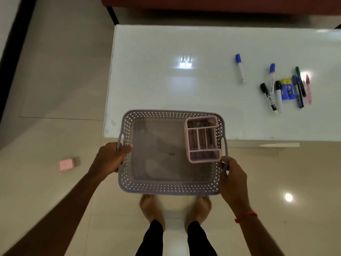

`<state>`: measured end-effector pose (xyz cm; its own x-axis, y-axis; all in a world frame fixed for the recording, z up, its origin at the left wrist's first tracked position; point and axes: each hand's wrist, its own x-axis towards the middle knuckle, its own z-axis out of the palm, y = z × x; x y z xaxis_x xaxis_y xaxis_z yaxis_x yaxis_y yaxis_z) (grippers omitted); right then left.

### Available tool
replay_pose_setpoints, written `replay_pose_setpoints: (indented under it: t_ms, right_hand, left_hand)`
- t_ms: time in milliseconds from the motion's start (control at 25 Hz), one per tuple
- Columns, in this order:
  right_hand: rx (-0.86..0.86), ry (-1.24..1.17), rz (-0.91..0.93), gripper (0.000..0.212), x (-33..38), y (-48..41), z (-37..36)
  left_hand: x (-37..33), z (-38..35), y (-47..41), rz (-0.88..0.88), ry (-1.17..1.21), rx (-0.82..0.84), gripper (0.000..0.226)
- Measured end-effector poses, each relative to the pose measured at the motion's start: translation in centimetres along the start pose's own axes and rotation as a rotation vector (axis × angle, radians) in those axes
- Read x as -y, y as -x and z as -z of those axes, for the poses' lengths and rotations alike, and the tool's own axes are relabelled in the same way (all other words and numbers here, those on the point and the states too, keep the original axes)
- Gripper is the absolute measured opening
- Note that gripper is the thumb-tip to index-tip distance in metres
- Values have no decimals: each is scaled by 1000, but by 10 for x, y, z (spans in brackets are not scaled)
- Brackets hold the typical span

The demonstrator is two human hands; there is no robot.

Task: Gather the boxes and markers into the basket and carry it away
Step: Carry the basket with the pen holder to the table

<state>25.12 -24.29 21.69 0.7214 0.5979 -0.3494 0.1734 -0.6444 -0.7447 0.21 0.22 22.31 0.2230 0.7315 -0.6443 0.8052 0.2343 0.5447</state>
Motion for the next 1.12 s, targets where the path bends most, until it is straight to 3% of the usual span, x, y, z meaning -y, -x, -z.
replay_pose_setpoints:
  t_ms: [200, 400, 600, 720, 800, 960, 1120]
  right_hand:
    - [-43, 63, 114, 7, 29, -62, -4]
    - [-110, 19, 130, 14, 56, -122, -14]
    - [-86, 30, 113, 28, 68, -175, -26]
    - [-109, 322, 293, 61, 74, -192, -30]
    - [-72, 600, 477, 68, 85, -196, -37]
    - [-40, 877, 684, 49, 93, -206, -52]
    - [-110, 913, 603, 45, 85, -211, -53]
  left_hand:
    - [-28, 10, -39, -41, 88, -108, 32]
    - [-62, 9, -81, -80, 249, -227, 35]
    - [-80, 2, -107, -193, 156, -274, 39]
    - [-83, 1, -112, -213, 121, -270, 47]
    - [-82, -2, -112, -201, 103, -258, 58]
    - [-69, -8, -114, -216, 82, -258, 84]
    - [-57, -11, -111, -248, 61, -245, 95]
